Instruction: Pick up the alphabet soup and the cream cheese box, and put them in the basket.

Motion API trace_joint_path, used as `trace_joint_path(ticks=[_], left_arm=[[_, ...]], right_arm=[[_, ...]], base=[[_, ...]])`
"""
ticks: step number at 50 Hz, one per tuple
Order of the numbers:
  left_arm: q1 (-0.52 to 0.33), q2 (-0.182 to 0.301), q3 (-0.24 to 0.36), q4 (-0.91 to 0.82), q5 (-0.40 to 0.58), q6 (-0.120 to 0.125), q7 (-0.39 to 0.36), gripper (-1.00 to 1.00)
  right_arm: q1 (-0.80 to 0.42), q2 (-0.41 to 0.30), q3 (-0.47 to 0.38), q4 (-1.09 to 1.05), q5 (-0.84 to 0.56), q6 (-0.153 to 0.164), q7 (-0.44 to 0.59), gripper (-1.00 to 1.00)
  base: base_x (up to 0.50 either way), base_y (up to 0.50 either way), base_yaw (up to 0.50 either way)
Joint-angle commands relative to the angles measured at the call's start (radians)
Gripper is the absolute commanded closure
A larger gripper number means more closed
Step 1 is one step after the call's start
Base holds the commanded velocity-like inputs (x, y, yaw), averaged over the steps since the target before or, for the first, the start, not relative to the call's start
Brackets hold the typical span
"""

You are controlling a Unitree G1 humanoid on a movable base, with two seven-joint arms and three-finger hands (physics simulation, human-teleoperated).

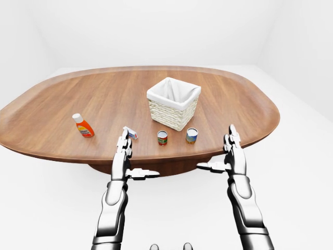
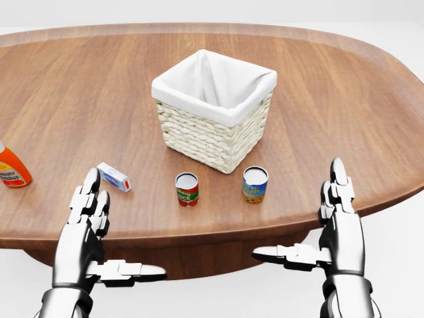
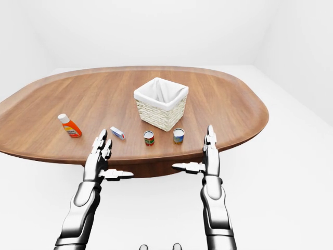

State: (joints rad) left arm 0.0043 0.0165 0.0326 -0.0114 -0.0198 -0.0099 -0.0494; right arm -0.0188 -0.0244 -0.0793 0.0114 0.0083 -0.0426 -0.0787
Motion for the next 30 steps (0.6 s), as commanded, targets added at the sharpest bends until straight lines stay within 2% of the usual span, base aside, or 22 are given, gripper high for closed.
trace_joint_path(ticks=[1,2,4,9,11,13,18,20,21,24,28,30], left_arm=[[-0.007,0.0,0.003,0.016,-0.008,-0.006,0.0,-1.0],[-0.009,0.0,0.003,0.022,-0.007,-0.009,0.001,-1.0],[-0.004,0.0,0.0,0.009,-0.007,0.002,0.001,-1.0],[-0.007,0.001,0.002,0.018,-0.007,-0.003,0.0,-1.0],[-0.005,0.001,0.002,0.012,-0.01,0.003,-0.001,-1.0],[-0.007,0.001,0.005,0.016,-0.013,0.002,-0.001,-1.0],[-0.007,0.002,0.005,0.016,-0.013,0.003,-0.001,-1.0],[-0.01,0.002,0.007,0.021,-0.016,0.002,0.0,-1.0],[-0.01,0.002,0.007,0.021,-0.016,0.002,0.0,-1.0],[-0.006,0.001,0.004,0.01,-0.013,0.01,0.002,-1.0],[-0.016,0.002,0.006,0.034,-0.013,-0.004,0.001,-1.0],[-0.009,0.001,0.004,0.014,-0.014,0.011,0.002,-1.0]], right_arm=[[-0.011,-0.009,-0.033,0.004,0.006,-0.007,-0.073,-1.0],[-0.011,-0.009,-0.044,-0.005,0.015,0.0,-0.087,-1.0],[-0.012,-0.011,-0.055,-0.006,0.018,-0.002,-0.11,-1.0],[-0.01,-0.015,-0.061,-0.016,0.031,0.002,-0.126,-1.0],[-0.005,-0.018,-0.072,-0.023,0.006,-0.02,-0.165,-1.0],[-0.002,-0.016,-0.086,-0.037,0.019,-0.004,-0.186,-1.0],[-0.002,-0.022,-0.103,-0.046,0.02,-0.009,-0.225,-1.0],[-0.001,-0.023,-0.106,-0.054,0.018,-0.001,-0.239,-1.0],[0.0,-0.022,-0.11,-0.056,0.027,-0.008,-0.24,-1.0],[0.007,-0.022,-0.132,-0.086,0.025,-0.006,-0.28,-1.0],[0.003,-0.028,-0.153,-0.083,0.028,0.001,-0.323,-1.0],[0.011,-0.03,-0.159,-0.103,0.001,0.015,-0.36,-1.0]], base=[[0.0,0.0,0.0],[0.0,0.0,0.0],[0.0,0.0,0.0],[0.0,0.0,0.0],[0.0,0.0,0.0],[0.0,0.0,0.0],[0.0,0.0,0.0],[0.0,0.0,0.0],[0.0,0.0,0.0],[0.0,0.0,0.0],[0.0,0.0,0.0],[0.0,0.0,0.0]])
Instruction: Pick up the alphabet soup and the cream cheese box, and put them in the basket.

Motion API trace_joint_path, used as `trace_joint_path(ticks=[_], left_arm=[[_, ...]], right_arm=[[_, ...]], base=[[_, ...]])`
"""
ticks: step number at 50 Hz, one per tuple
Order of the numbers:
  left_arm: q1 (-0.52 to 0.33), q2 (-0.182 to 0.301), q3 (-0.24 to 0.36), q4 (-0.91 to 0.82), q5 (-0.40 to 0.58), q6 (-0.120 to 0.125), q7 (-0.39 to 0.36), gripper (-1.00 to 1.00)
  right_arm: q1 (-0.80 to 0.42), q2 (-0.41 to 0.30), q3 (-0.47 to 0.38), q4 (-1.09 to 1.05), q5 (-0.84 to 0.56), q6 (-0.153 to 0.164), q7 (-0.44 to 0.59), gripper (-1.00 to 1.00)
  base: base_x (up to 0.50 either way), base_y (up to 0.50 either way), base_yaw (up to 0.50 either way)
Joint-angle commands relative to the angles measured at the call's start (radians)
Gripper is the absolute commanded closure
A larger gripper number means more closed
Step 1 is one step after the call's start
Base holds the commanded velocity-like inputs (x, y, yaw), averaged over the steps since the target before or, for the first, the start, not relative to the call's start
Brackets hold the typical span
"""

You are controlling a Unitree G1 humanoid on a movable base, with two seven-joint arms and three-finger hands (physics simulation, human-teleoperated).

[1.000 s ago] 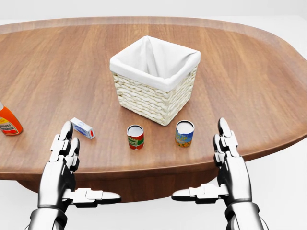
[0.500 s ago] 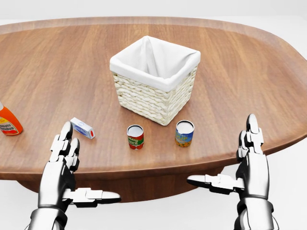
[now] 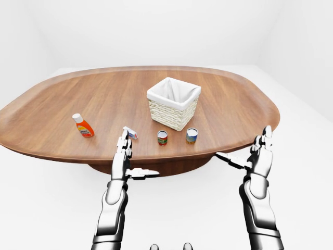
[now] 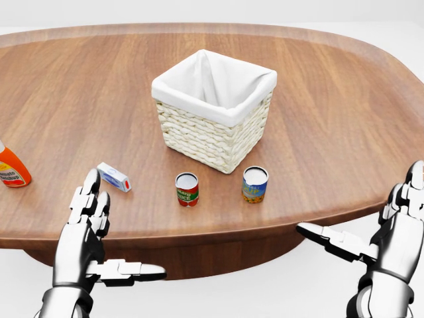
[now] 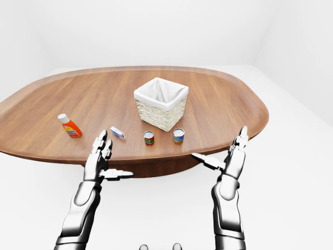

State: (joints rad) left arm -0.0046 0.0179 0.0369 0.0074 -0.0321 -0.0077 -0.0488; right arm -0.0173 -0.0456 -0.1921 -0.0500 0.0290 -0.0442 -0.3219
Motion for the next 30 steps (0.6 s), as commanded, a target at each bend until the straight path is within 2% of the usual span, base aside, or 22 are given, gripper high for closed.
trace_joint_path(ticks=[1,7,17,18,21,24,25,30], left_arm=[[-0.001,0.0,0.001,-0.002,-0.002,0.006,0.002,-1.0],[-0.004,0.001,0.003,0.009,-0.004,-0.002,0.001,-1.0],[0.002,0.0,0.002,-0.008,-0.005,0.006,0.001,-1.0],[0.007,-0.001,0.001,-0.019,-0.006,0.011,0.001,-1.0],[0.004,0.0,0.002,-0.013,-0.006,0.008,0.001,-1.0],[0.004,0.0,0.002,-0.014,-0.007,0.01,0.0,-1.0],[0.008,-0.001,-0.001,-0.025,-0.004,0.013,0.001,-1.0],[0.005,0.0,0.0,-0.018,-0.004,0.009,0.0,-1.0]], right_arm=[[0.018,-0.008,-0.044,-0.064,-0.03,0.014,-0.121,-1.0],[0.037,0.0,-0.085,-0.106,-0.016,0.012,-0.165,-1.0],[0.05,-0.017,-0.167,-0.12,0.084,0.013,-0.185,-1.0],[0.054,-0.026,-0.218,-0.125,0.11,0.024,-0.202,-1.0],[0.054,-0.032,-0.237,-0.111,0.134,0.017,-0.202,-1.0],[0.059,-0.035,-0.245,-0.116,0.127,0.012,-0.202,-1.0],[0.071,-0.025,-0.295,-0.159,0.038,0.025,-0.202,-1.0],[0.079,-0.022,-0.298,-0.179,0.033,0.03,-0.202,-1.0]], base=[[0.0,0.0,0.0],[0.0,0.0,0.0],[0.0,0.0,0.0],[0.0,0.0,0.0],[0.0,0.0,0.0],[0.0,0.0,0.0],[0.0,0.0,0.0],[0.0,0.0,0.0]])
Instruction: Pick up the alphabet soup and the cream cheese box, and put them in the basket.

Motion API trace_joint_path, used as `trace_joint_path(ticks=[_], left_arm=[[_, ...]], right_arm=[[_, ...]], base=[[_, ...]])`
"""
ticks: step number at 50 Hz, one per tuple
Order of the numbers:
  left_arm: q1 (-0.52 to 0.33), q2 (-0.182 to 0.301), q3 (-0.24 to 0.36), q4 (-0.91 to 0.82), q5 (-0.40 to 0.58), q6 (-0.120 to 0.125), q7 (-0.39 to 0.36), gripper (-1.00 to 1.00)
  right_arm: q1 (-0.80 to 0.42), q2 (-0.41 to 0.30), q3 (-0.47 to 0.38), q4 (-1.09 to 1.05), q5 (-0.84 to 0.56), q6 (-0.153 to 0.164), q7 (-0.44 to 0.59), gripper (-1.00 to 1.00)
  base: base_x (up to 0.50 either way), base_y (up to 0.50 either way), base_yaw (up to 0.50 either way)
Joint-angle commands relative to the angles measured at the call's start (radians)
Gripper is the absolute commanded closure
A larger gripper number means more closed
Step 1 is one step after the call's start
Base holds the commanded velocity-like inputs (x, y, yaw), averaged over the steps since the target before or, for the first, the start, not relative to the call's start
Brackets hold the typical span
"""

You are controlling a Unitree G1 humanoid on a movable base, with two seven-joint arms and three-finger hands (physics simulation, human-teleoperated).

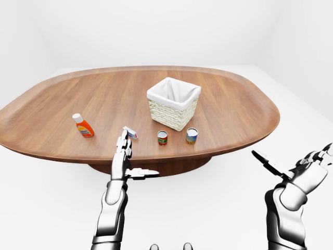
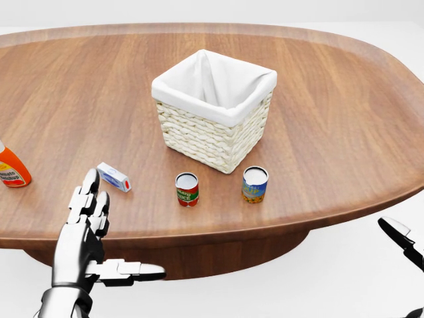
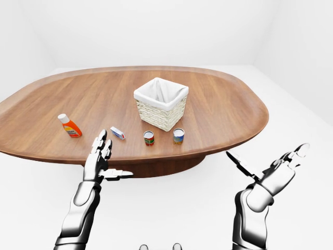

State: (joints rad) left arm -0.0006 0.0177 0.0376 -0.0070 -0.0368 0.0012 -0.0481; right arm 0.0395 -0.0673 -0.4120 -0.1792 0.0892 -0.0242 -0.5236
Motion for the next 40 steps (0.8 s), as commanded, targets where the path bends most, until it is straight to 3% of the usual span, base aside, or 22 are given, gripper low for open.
trace_joint_path(ticks=[1,17,26,34,40], left_arm=[[0.002,0.0,-0.001,-0.002,0.001,-0.002,-0.001,-1.0],[0.002,0.0,0.0,-0.006,0.0,0.002,-0.002,-1.0],[0.003,0.0,0.0,-0.005,0.0,0.001,-0.002,-1.0],[0.003,-0.001,-0.002,-0.006,0.004,0.004,0.0,-1.0],[0.002,-0.001,-0.001,-0.001,0.002,0.0,-0.001,-1.0]], right_arm=[[0.023,0.001,-0.079,-0.05,-0.028,0.008,0.0,-1.0],[0.02,0.001,-0.091,-0.041,-0.044,0.002,0.0,-1.0],[0.025,0.004,-0.09,-0.067,-0.05,0.015,0.0,-1.0],[0.023,0.003,-0.093,-0.045,-0.042,-0.005,0.0,-1.0],[0.028,0.006,-0.093,-0.067,-0.046,0.019,0.0,-1.0]], base=[[0.0,0.0,0.0],[0.0,0.0,0.0],[0.0,0.0,0.0],[0.0,0.0,0.0],[0.0,0.0,0.0]])
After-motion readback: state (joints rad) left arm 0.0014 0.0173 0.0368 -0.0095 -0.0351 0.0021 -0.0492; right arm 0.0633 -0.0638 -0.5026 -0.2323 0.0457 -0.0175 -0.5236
